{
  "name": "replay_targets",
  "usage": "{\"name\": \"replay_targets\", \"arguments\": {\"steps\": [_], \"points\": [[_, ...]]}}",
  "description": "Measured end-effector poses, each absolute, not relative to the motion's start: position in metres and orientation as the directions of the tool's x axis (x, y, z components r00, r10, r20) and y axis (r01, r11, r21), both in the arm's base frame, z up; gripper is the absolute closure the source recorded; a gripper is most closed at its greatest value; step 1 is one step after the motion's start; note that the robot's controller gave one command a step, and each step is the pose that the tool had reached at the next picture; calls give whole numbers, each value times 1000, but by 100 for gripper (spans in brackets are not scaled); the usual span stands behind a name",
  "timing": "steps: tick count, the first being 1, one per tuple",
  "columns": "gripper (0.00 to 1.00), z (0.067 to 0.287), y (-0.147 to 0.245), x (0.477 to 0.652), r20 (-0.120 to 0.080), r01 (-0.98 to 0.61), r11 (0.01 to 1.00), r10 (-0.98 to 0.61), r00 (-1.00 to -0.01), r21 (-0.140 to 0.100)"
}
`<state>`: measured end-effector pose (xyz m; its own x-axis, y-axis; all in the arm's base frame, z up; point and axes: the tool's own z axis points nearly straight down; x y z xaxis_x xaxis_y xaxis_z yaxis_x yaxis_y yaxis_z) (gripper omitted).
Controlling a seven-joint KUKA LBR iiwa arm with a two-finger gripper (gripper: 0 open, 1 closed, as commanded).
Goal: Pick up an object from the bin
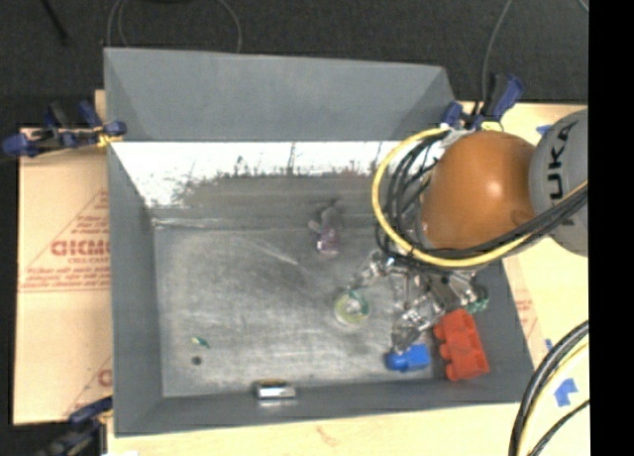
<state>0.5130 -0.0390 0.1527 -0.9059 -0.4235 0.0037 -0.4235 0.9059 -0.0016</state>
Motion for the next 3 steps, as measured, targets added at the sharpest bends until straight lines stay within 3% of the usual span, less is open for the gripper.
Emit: {"name": "replay_targets", "arguments": {"steps": [1, 2, 3], "points": [[0, 78, -10, 589, -5, -718, 696, -718, -696, -3], [100, 79, -10, 589, -7, -715, 699, -715, -699, -2], [100, 228, -8, 609, -7, -800, 600, -800, -600, -10]]}}
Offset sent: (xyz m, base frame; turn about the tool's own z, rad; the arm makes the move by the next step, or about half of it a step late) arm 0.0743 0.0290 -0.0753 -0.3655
